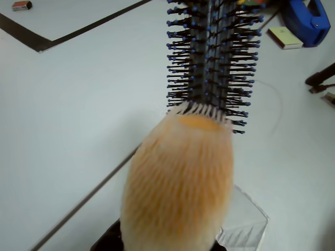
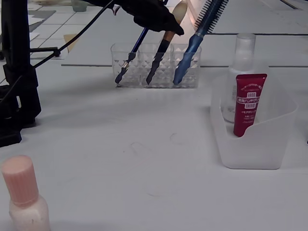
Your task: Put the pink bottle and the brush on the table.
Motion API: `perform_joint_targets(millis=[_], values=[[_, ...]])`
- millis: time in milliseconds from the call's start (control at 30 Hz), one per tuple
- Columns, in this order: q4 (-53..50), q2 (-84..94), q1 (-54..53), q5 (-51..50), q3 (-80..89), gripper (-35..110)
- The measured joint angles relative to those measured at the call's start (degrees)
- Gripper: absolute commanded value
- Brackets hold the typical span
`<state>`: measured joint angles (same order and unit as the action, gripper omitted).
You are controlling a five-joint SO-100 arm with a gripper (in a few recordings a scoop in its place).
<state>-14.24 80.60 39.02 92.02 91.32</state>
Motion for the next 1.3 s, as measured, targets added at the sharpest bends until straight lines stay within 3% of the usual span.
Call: perform_joint_targets(millis=[733, 1300], values=[[-31.38, 4.48, -0.62, -6.77, -27.95, 0], [-41.75, 11.51, -3.16, -6.86, -40.08, 0]])
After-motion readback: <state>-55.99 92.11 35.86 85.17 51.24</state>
